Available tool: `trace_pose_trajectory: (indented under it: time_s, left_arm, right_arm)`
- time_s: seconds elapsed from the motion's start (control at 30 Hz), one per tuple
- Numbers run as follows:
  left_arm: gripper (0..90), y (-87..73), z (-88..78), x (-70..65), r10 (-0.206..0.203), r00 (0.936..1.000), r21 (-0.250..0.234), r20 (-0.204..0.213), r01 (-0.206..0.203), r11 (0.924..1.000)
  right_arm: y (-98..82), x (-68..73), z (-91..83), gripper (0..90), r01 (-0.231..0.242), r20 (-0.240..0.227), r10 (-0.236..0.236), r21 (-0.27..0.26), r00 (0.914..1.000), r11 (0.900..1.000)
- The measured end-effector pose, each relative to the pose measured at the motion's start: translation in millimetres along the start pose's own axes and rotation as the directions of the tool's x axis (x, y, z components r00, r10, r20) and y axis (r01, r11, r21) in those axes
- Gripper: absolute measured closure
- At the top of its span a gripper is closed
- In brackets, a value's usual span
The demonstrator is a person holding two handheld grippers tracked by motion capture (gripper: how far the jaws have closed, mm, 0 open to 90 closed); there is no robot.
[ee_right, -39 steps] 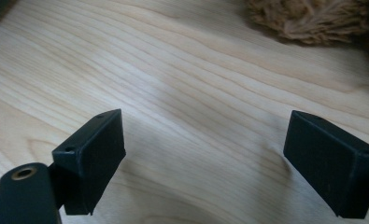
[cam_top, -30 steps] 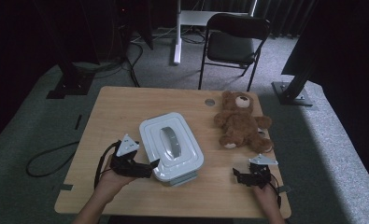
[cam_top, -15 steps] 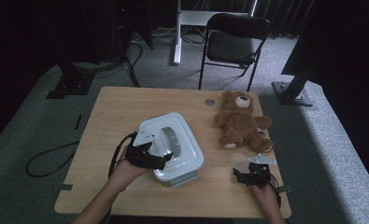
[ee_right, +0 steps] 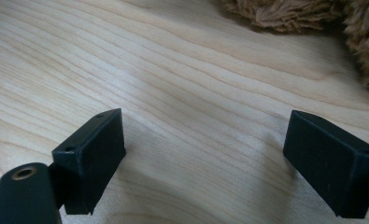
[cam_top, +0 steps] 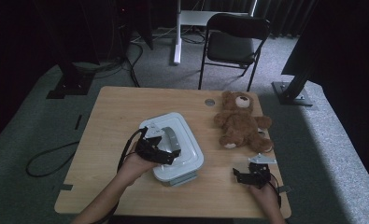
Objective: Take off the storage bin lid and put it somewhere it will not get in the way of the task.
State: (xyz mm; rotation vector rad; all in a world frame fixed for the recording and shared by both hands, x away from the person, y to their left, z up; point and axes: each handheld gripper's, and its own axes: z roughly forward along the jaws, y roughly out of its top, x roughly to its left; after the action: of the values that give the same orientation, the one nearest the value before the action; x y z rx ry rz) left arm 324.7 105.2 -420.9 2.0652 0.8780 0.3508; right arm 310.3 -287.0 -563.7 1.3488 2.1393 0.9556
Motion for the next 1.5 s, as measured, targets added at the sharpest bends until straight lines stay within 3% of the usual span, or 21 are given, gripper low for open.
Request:
trace_pose_trajectory:
  time_s: [0.1,0.27,0.5,0.63,0.7,0.8,0.87,0.9,1.03,1.33,1.5]
  left_arm:
    - [6.1,0.5,4.4,-1.3,0.009,1.0000,0.021,-0.001,-0.009,0.9997]
    - [13.9,1.9,10.5,-5.1,0.027,0.9996,0.041,-0.008,-0.026,0.9988]
    - [23.6,4.9,15.4,-8.4,0.015,0.9995,0.033,0.029,-0.016,0.9993]
    - [34.8,3.3,18.1,-9.6,0.018,0.9990,0.029,0.040,-0.020,0.9994]
    - [35.9,2.8,17.9,-9.4,0.008,0.9987,0.017,0.050,-0.009,0.9998]
    - [46.1,1.7,18.2,-9.3,0.016,0.9979,0.009,0.062,-0.017,0.9998]
    - [50.2,0.4,18.2,-10.7,0.026,0.9990,0.002,0.036,-0.026,0.9997]
    - [53.1,-0.2,18.0,-10.2,0.026,0.9988,-0.001,0.042,-0.026,0.9997]
    - [56.5,-1.7,17.2,-9.8,0.007,0.9984,-0.008,0.055,-0.007,0.9999]
    - [60.1,0.8,12.0,-12.8,0.010,0.9968,-0.007,0.080,-0.009,0.9999]
    - [65.3,3.8,3.7,-13.6,0.004,0.9955,-0.034,0.094,-0.001,0.9994]
  right_arm:
    - [0.0,0.0,0.0,12.0,0.000,0.000,0.000,0.000,1.0000,1.000]
    - [0.0,0.0,0.0,12.0,0.001,0.000,-0.001,0.000,1.0000,1.000]
    - [0.0,-0.2,0.0,12.3,0.000,0.001,0.000,-0.001,1.0000,1.000]
    - [0.0,-0.2,0.0,12.3,-0.001,0.001,0.001,-0.001,1.0000,1.000]
    - [0.0,-0.2,-0.1,12.3,-0.002,0.001,0.002,0.000,1.0000,1.000]
    - [0.0,-0.2,0.0,12.4,-0.003,0.001,0.003,0.000,1.0000,1.000]
    - [0.0,-0.1,-0.1,12.4,-0.003,0.001,0.003,0.000,1.0000,1.000]
    - [-0.1,-0.1,-0.1,12.4,-0.003,0.001,0.003,0.000,1.0000,1.000]
    - [0.0,-0.1,-0.1,12.5,-0.004,0.001,0.004,0.000,1.0000,1.000]
    - [0.0,-0.1,-0.1,12.4,-0.004,0.001,0.004,0.000,1.0000,1.000]
    - [0.0,-0.3,-0.1,12.5,-0.001,0.002,0.001,-0.001,1.0000,1.000]
